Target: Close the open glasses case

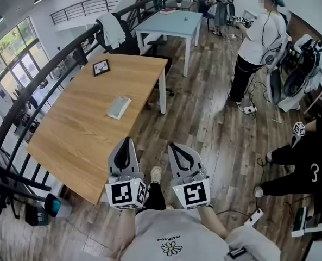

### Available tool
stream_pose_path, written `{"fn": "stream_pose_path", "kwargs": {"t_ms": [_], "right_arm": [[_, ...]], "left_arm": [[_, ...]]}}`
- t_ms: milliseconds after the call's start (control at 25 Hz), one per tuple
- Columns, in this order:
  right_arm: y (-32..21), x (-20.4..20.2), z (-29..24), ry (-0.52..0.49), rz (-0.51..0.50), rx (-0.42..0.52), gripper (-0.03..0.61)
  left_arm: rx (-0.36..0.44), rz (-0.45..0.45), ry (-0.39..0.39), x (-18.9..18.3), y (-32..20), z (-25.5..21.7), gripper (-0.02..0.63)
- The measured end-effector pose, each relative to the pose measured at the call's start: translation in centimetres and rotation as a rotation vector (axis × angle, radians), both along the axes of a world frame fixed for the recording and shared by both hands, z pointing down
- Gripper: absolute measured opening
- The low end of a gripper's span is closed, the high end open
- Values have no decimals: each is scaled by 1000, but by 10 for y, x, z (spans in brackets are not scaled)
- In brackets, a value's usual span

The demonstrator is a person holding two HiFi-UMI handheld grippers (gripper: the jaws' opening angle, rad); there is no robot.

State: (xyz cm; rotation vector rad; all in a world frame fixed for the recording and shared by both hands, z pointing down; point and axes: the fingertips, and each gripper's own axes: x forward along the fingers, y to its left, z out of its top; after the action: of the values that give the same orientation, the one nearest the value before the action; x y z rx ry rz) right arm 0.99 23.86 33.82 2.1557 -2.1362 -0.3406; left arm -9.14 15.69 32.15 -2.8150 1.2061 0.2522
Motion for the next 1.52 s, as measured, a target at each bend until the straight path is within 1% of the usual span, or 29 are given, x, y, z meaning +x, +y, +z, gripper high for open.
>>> {"fn": "stream_pose_path", "kwargs": {"t_ms": [240, 360, 440, 560, 640, 800, 920, 1040, 1160, 1320, 1440, 1520], "right_arm": [[-19, 5, -6, 43, -5, 21, 6], [-41, 10, -14, 99, -21, 32, 6], [-57, 16, -16, 129, -27, 29, 6], [-83, 28, -8, 99, -26, 33, 6], [-105, 36, -3, 106, -27, 14, 6], [-157, 55, -1, 122, -35, -14, 6], [-207, 72, -13, 122, -42, -14, 6], [-262, 83, -35, 147, -56, -6, 6], [-316, 85, -53, 143, -94, 10, 6], [-388, 83, -63, 108, -129, 46, 6], [-421, 73, -65, 92, -168, 60, 6], [-436, 69, -60, 90, -189, 35, 6]], "left_arm": [[36, 9, 18, 6, -21, -6, 17], [60, 25, 46, 20, -45, -15, 17], [72, 29, 49, 30, -60, -18, 17], [77, 38, 32, 44, -81, -12, 18], [65, 45, 25, 53, -98, -3, 18], [50, 33, 13, 70, -149, 8, 17], [69, 19, 17, 83, -196, -1, 18], [92, 5, 19, 92, -246, -16, 17], [94, -16, 16, 95, -294, -23, 18], [123, -43, -16, 101, -351, -33, 18], [131, -51, 18, 100, -380, -46, 18], [124, -75, 17, 95, -397, -47, 18]]}}
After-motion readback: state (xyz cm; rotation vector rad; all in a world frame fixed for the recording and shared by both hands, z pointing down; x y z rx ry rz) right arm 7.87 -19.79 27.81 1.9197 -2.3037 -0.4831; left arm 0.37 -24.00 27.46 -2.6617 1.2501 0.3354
